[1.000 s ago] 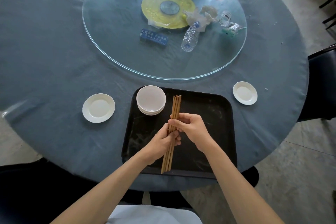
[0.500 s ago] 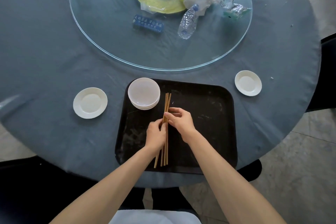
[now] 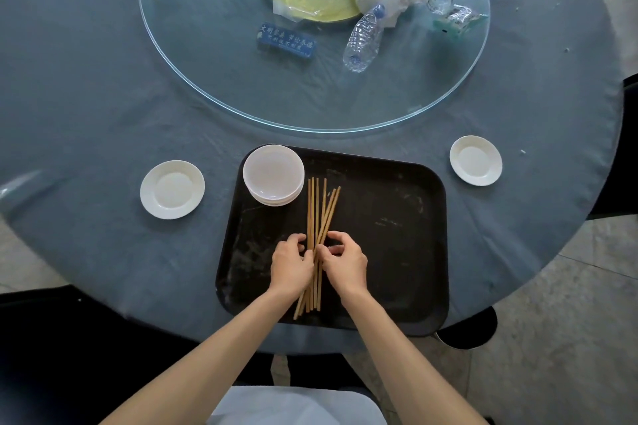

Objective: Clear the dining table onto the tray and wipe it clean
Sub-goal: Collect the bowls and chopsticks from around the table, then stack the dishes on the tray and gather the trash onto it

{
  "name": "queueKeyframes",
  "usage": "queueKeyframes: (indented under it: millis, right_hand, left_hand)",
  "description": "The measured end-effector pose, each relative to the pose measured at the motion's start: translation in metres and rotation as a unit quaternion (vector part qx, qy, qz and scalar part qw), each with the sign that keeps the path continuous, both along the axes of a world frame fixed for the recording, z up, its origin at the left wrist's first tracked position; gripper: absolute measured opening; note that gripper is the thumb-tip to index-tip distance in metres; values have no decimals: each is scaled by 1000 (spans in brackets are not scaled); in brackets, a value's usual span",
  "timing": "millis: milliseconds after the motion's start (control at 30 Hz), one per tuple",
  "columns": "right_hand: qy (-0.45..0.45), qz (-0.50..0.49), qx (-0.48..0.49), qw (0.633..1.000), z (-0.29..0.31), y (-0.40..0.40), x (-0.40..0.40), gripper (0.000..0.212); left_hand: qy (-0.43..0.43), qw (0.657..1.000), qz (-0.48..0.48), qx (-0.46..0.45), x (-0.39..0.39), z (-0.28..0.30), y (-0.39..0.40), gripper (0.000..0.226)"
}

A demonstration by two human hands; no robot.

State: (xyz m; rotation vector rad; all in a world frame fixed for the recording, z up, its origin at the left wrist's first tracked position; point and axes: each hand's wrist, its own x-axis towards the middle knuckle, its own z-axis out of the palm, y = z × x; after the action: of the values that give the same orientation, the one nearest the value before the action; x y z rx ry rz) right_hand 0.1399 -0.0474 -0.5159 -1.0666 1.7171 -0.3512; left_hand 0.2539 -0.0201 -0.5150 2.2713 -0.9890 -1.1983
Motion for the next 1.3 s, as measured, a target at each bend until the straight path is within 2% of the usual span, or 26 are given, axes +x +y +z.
queueKeyframes:
  millis: [133,367,533,700,1067,1167,1300]
  right_hand:
    - [0,15,-11,1000,2,-1,9,47]
    - [39,43,-40,998,1,-6,16,48]
    - [67,34,-50,996,-1,-7,18,43]
    - [38,38,-39,998,1,-8,14,40]
    - [46,49,-39,997,7,-3,16,44]
    - [64,47,-63,995,19,-10,14,43]
    - [94,45,-152,983,45,-29,16,43]
  left_hand:
    - [7,1000,22,-16,-1,1,-8,39]
    - [14,999,0,-35,6,0,-12,40]
    - [40,998,-2,-47,10,1,-9,42]
    - [59,997,-6,-49,14,1,-4,44]
    - [53,992,-106,-37,22,7,-1,51]
    - [29,988,-132,-76,30,21,0,51]
    - [3,970,-166,-177,52,52,1,49]
